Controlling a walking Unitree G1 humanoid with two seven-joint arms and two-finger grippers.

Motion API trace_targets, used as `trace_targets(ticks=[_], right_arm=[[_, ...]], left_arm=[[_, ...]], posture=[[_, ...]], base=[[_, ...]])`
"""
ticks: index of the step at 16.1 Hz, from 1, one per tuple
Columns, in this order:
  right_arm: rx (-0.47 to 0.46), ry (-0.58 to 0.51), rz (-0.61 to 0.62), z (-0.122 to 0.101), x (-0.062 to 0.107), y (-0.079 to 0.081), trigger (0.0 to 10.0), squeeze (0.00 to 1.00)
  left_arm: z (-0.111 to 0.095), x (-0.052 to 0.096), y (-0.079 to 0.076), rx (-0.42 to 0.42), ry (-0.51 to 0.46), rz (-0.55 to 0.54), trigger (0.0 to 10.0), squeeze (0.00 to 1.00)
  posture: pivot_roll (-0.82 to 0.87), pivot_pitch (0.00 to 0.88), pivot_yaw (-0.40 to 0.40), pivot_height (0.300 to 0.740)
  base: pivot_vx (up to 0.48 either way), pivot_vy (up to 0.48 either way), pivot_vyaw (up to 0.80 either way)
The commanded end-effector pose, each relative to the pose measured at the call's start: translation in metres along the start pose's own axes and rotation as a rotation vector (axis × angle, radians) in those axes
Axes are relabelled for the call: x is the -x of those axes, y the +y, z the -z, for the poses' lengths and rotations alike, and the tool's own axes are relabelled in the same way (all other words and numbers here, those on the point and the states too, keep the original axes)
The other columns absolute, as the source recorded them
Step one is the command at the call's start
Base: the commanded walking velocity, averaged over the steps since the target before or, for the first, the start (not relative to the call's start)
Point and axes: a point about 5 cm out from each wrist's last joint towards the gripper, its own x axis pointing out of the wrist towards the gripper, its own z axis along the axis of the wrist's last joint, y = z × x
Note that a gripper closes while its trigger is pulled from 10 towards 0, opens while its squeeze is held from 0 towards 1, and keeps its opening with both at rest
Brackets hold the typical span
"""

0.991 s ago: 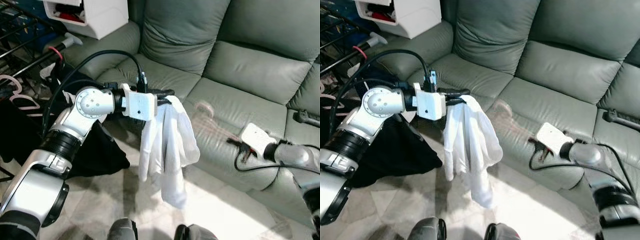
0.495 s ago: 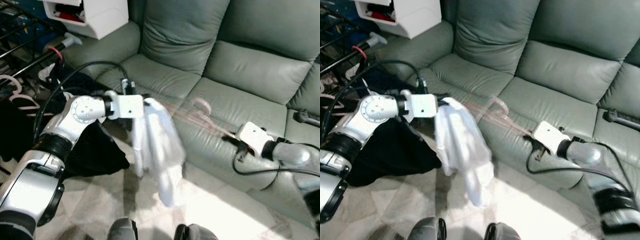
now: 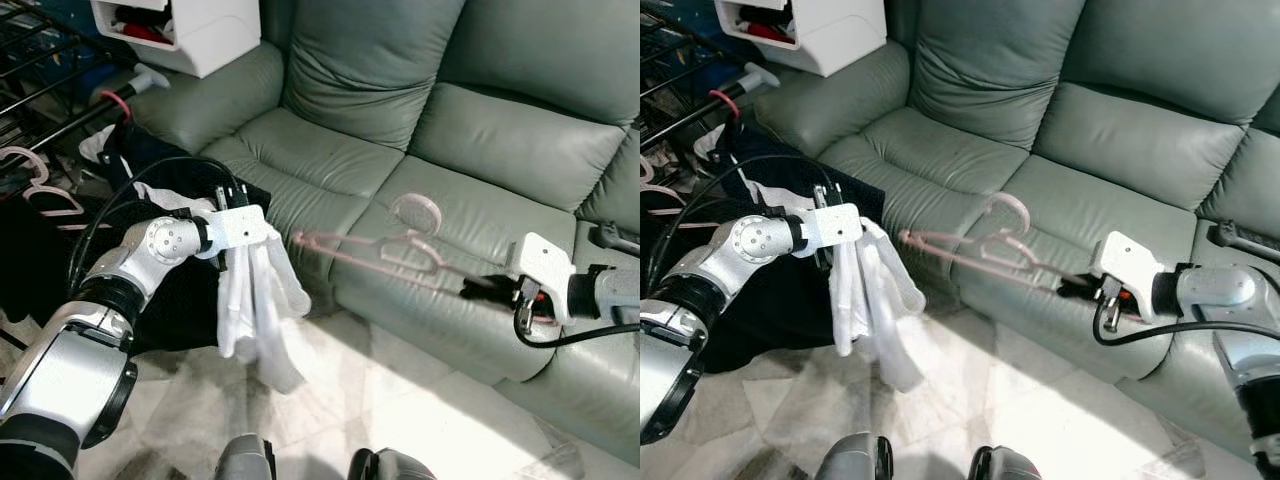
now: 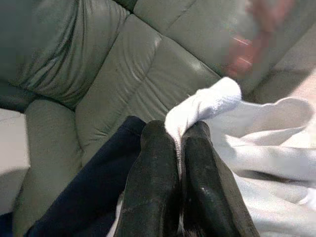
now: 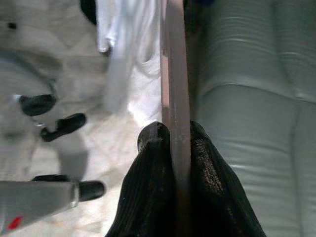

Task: Hang hanger

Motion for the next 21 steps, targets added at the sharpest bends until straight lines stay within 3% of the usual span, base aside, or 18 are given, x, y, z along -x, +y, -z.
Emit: trace_targets(ticks=[1, 5, 11, 21], right_arm=[[-0.002, 0.010, -0.063, -0.004, 0.000, 0.004, 10.0, 0.00], [-0.047, 0.083, -0.170, 0.004, -0.005, 0.016, 10.0, 0.00], [-0.111, 0.186, -0.055, 0.039, -0.032, 0.017, 10.0, 0.00], [-0.111, 0.186, -0.055, 0.039, -0.032, 0.017, 10.0, 0.00]], left_arm=[[-0.004, 0.001, 0.008, 0.007, -0.012, -0.018, 10.0, 0.00], [-0.005, 0.000, 0.011, 0.028, -0.019, -0.004, 10.0, 0.00], [-0.022, 0.002, 0.020, -0.011, -0.095, 0.040, 10.0, 0.00], [-0.022, 0.002, 0.020, -0.011, -0.095, 0.040, 10.0, 0.00]], posture=[[-0.07, 0.072, -0.002, 0.740], [-0.07, 0.073, -0.005, 0.740], [-0.06, 0.073, -0.012, 0.740], [-0.06, 0.073, -0.012, 0.740]], base=[[0.000, 0.000, 0.00], [0.000, 0.000, 0.00], [0.000, 0.000, 0.00], [0.000, 0.000, 0.00]])
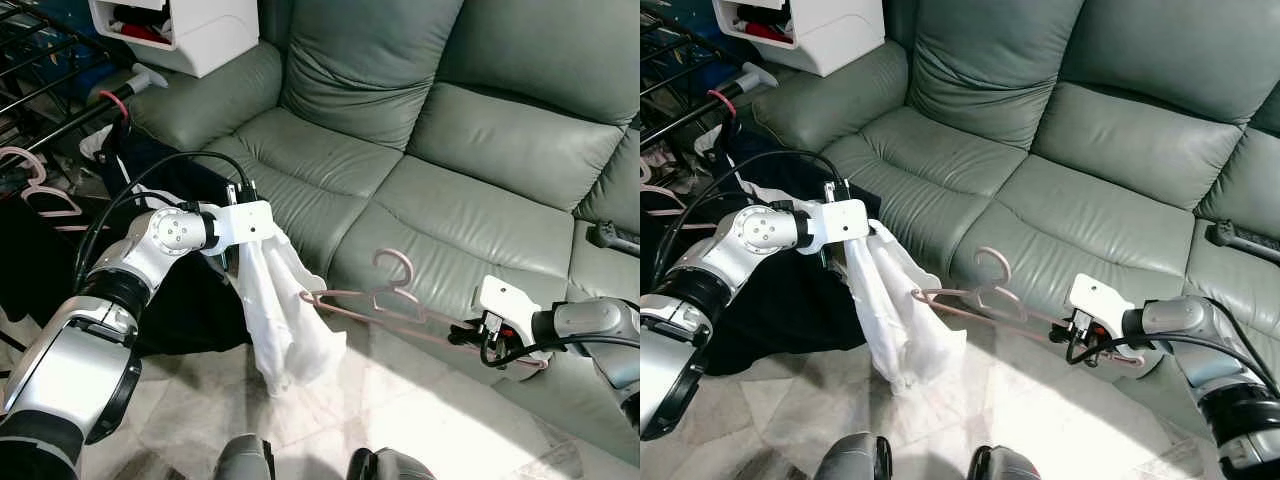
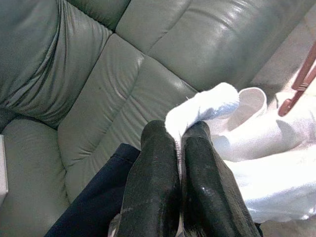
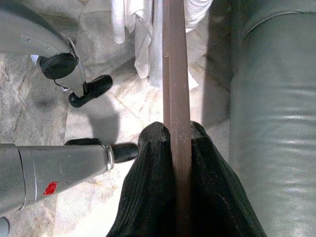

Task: Hang hanger

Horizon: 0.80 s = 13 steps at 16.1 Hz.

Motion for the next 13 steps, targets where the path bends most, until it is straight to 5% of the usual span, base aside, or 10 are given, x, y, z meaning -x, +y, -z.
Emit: trace_targets(ticks=[1, 13], right_arm=[[0.015, -0.001, 0.012, -0.0028, 0.0028, -0.0029, 10.0, 0.00], [0.014, 0.005, 0.027, -0.0002, -0.0003, -0.0051, 10.0, 0.00]], left_arm=[[-0.0081, 0.0040, 0.0138, -0.019, -0.032, -0.038, 10.0, 0.00], [-0.0092, 0.0046, 0.0141, -0.020, -0.037, -0.032, 10.0, 0.00]], posture=[[-0.06, 0.073, -0.012, 0.740], [-0.06, 0.073, -0.012, 0.740]], base=[[0.000, 0.000, 0.00], [0.000, 0.000, 0.00]])
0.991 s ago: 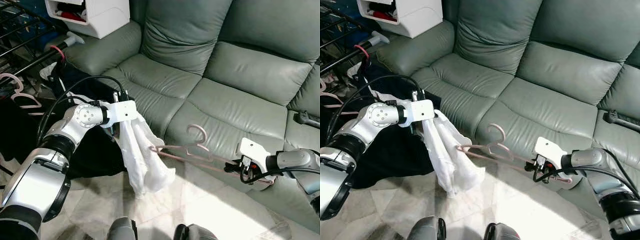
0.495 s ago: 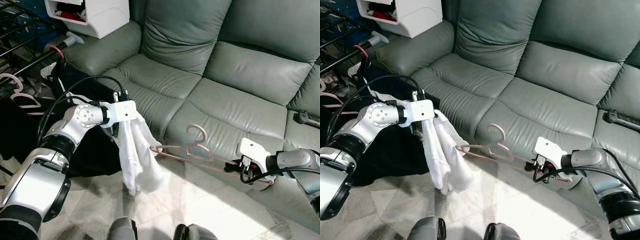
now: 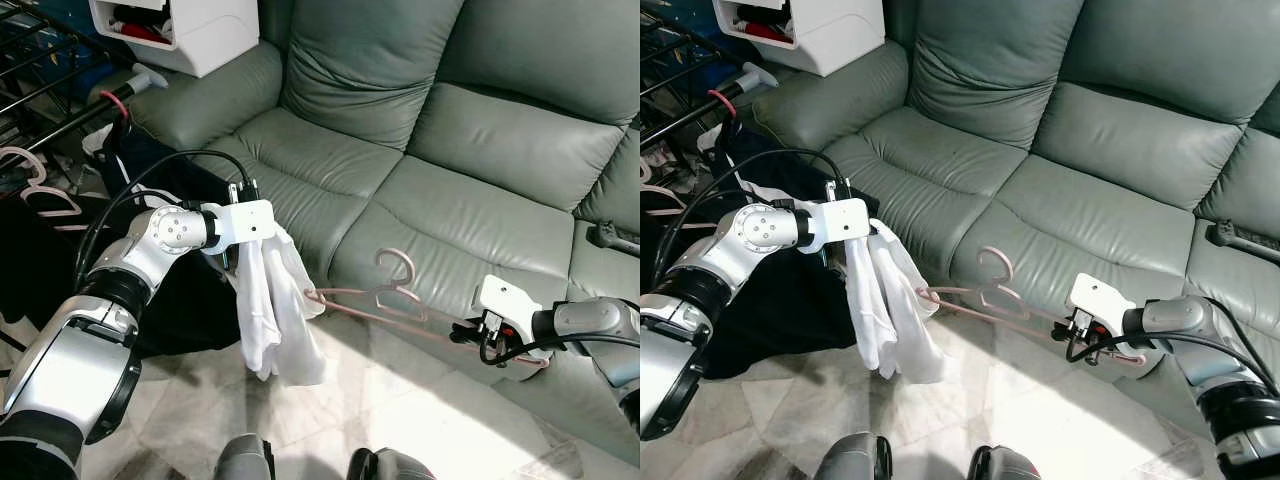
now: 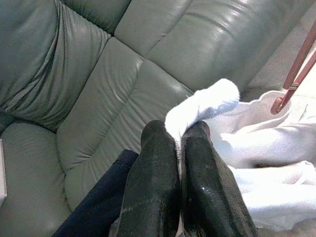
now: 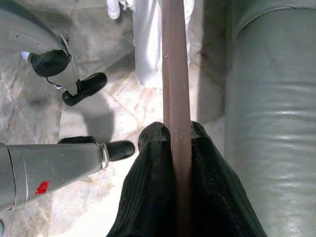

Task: Hang hanger

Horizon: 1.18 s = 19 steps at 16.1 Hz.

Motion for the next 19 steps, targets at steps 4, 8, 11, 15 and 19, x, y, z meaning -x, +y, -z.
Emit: trace_targets(ticks=[4, 8, 11, 15, 19], right_arm=[[0.013, -0.006, 0.003, -0.003, 0.001, -0.002, 10.0, 0.00], [0.013, -0.006, 0.003, -0.003, 0.001, -0.002, 10.0, 0.00], [0.061, -0.393, 0.708, -0.091, -0.076, 0.017, 10.0, 0.00], [0.002, -0.521, 0.733, -0.087, -0.042, -0.003, 10.0, 0.00], [-0.100, -0.471, 0.798, -0.066, -0.054, 0.005, 10.0, 0.00]], left_arm=[[-0.007, 0.004, 0.013, -0.017, -0.025, -0.041, 10.0, 0.00], [-0.007, 0.004, 0.013, -0.017, -0.025, -0.041, 10.0, 0.00], [0.021, -0.018, -0.057, 0.496, -0.075, -0.417, 10.0, 0.00], [0.030, -0.015, -0.062, 0.561, -0.041, -0.467, 10.0, 0.00], [0.035, -0.015, -0.079, 0.649, -0.027, -0.533, 10.0, 0.00]], posture=[[-0.06, 0.073, -0.012, 0.740], [-0.06, 0.073, -0.012, 0.740], [-0.07, 0.000, 0.032, 0.740], [-0.08, 0.000, 0.049, 0.740], [-0.07, 0.000, 0.050, 0.740]], base=[[0.000, 0.000, 0.00], [0.000, 0.000, 0.00], [0.000, 0.000, 0.00], [0.000, 0.000, 0.00], [0.000, 0.000, 0.00]])
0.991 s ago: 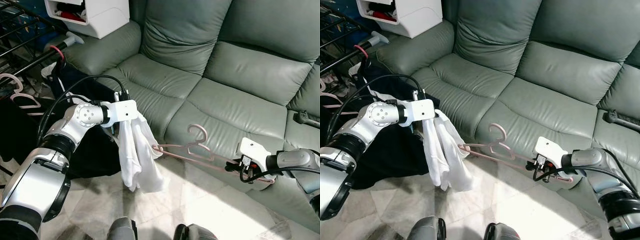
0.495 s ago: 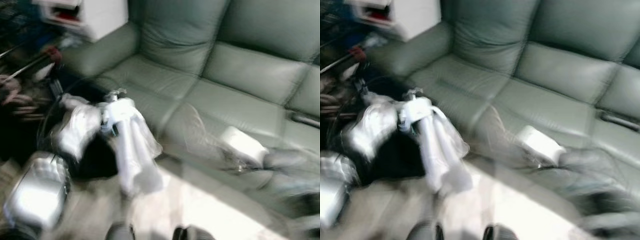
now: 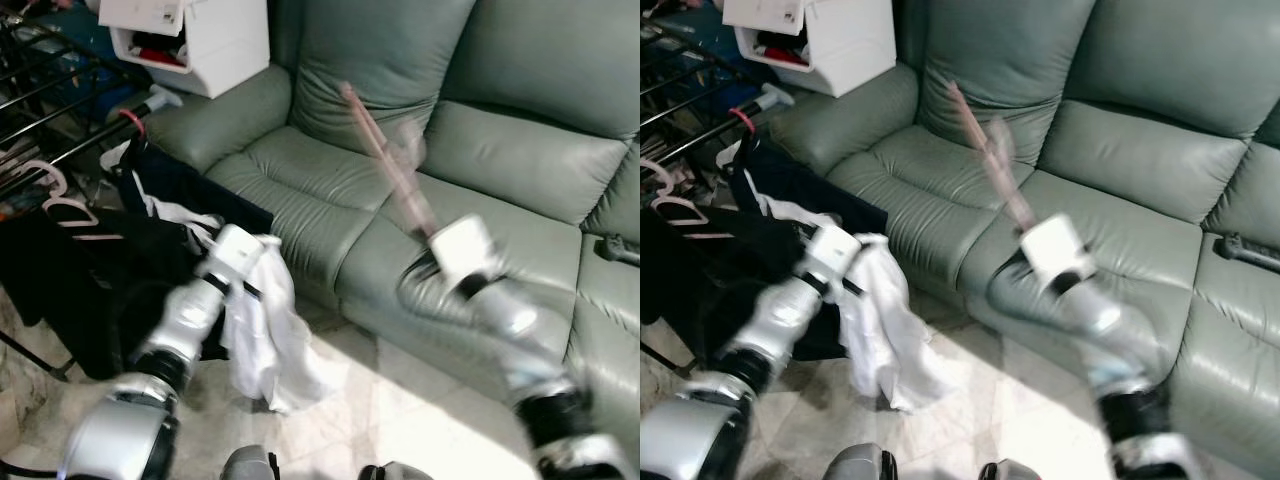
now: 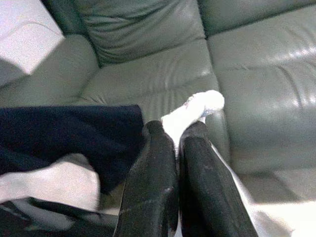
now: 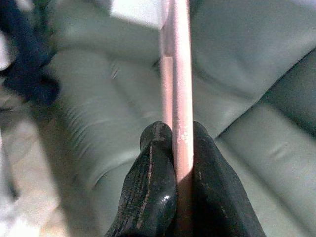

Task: Hang hanger

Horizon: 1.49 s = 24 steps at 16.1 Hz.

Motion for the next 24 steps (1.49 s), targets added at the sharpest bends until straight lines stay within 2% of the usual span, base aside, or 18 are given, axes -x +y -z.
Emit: trace_targets(ticks=[1, 2, 3, 4, 6, 7, 9, 11, 12, 14, 18, 21, 24], right_arm=[[-0.016, 0.088, 0.008, 0.018, 0.008, 0.000, 10.0, 0.00], [-0.035, 0.147, 0.040, 0.031, 0.013, 0.002, 10.0, 0.00], [-0.132, 0.189, 0.119, 0.044, 0.018, 0.005, 10.0, 0.00], [-0.184, 0.170, 0.190, 0.045, 0.019, 0.006, 10.0, 0.00], [-0.203, 0.156, 0.269, 0.046, 0.015, 0.013, 10.0, 0.00], [-0.242, 0.181, 0.314, 0.048, 0.011, 0.018, 10.0, 0.00], [-0.283, 0.151, 0.270, 0.038, 0.003, 0.031, 10.0, 0.00], [-0.210, 0.082, 0.208, 0.032, 0.004, 0.038, 10.0, 0.00], [-0.227, 0.078, 0.198, 0.032, 0.005, 0.039, 10.0, 0.00], [-0.237, 0.059, 0.183, 0.028, 0.002, 0.038, 10.0, 0.00], [-0.254, 0.007, 0.172, 0.015, -0.007, 0.031, 10.0, 0.00], [-0.262, 0.027, 0.166, 0.021, -0.003, 0.032, 10.0, 0.00], [-0.293, 0.049, 0.163, 0.027, 0.001, 0.036, 10.0, 0.00]], left_arm=[[0.010, 0.010, 0.011, 0.007, 0.016, -0.043, 10.0, 0.00], [0.018, 0.014, 0.011, 0.000, 0.048, -0.064, 10.0, 0.00], [0.033, 0.023, 0.004, 0.013, 0.090, -0.079, 10.0, 0.00], [0.042, 0.028, 0.002, 0.054, 0.122, -0.109, 10.0, 0.00], [0.056, 0.035, 0.000, 0.257, 0.171, -0.207, 10.0, 0.00], [0.061, 0.039, -0.002, 0.305, 0.180, -0.243, 10.0, 0.00], [0.063, 0.043, -0.007, 0.308, 0.158, -0.241, 10.0, 0.00], [0.065, 0.050, -0.013, 0.296, 0.129, -0.232, 10.0, 0.00], [0.064, 0.053, -0.014, 0.302, 0.118, -0.240, 10.0, 0.00], [0.062, 0.053, -0.015, 0.319, 0.102, -0.254, 10.0, 0.00], [0.058, 0.055, -0.010, 0.316, 0.085, -0.252, 10.0, 0.00], [0.062, 0.063, -0.012, 0.280, 0.092, -0.255, 10.0, 0.00], [0.063, 0.064, -0.020, 0.324, 0.125, -0.269, 10.0, 0.00]], posture=[[-0.06, 0.000, 0.046, 0.740], [-0.06, 0.000, 0.044, 0.740], [-0.07, 0.000, 0.052, 0.740], [-0.07, 0.000, 0.054, 0.740], [-0.08, 0.000, 0.060, 0.740], [-0.07, 0.000, 0.058, 0.740], [-0.05, 0.000, 0.044, 0.740], [-0.04, 0.000, 0.029, 0.740], [-0.04, 0.000, 0.027, 0.740], [-0.02, 0.000, 0.021, 0.740], [-0.02, 0.000, 0.013, 0.740], [-0.02, 0.000, 0.012, 0.740], [-0.02, 0.000, 0.010, 0.740]], base=[[0.000, 0.000, 0.00], [0.000, 0.000, 0.00], [0.000, 0.000, 0.00], [0.000, 0.000, 0.00], [0.000, 0.000, 0.00], [0.000, 0.000, 0.00], [0.000, 0.000, 0.00], [0.000, 0.000, 0.00], [0.000, 0.000, 0.00], [0.000, 0.000, 0.00], [0.000, 0.000, 0.80], [0.000, 0.000, 0.80], [0.000, 0.000, 0.80]])
